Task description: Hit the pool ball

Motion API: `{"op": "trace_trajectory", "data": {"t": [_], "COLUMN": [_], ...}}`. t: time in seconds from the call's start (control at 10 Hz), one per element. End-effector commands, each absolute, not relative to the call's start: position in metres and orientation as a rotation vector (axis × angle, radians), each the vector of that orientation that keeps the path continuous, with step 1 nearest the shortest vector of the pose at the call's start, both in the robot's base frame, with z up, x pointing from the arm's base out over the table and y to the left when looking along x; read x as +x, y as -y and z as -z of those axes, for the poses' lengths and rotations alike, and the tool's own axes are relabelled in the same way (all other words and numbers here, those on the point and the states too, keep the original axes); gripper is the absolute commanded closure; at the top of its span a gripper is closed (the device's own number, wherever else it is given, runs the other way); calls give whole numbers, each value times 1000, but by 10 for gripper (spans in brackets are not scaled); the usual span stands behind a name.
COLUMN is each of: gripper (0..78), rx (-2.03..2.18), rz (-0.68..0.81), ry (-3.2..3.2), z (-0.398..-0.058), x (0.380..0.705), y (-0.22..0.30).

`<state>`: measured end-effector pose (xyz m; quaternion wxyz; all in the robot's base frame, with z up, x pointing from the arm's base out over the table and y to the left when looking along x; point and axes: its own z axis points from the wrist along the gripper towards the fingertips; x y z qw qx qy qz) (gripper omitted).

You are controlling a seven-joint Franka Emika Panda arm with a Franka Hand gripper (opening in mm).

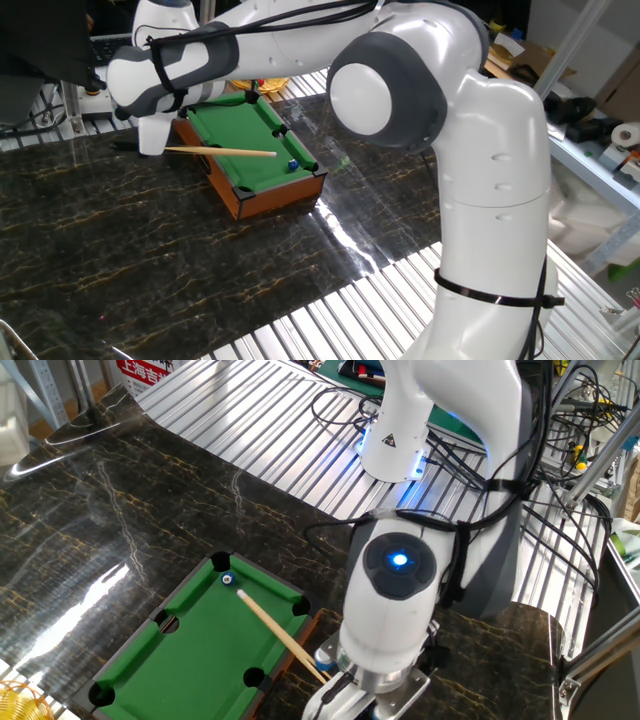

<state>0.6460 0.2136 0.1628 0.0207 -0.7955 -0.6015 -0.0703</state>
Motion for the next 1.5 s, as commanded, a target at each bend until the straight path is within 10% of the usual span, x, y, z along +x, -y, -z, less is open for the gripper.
{"op": "trace_trajectory", "data": {"t": [0.1, 1.5], "gripper": [764, 764], "rx": [-2481, -2536], "rz": [232, 224], "ry": [1841, 1778], "z": [-157, -150], "x": [651, 662], "y": [-198, -186]}}
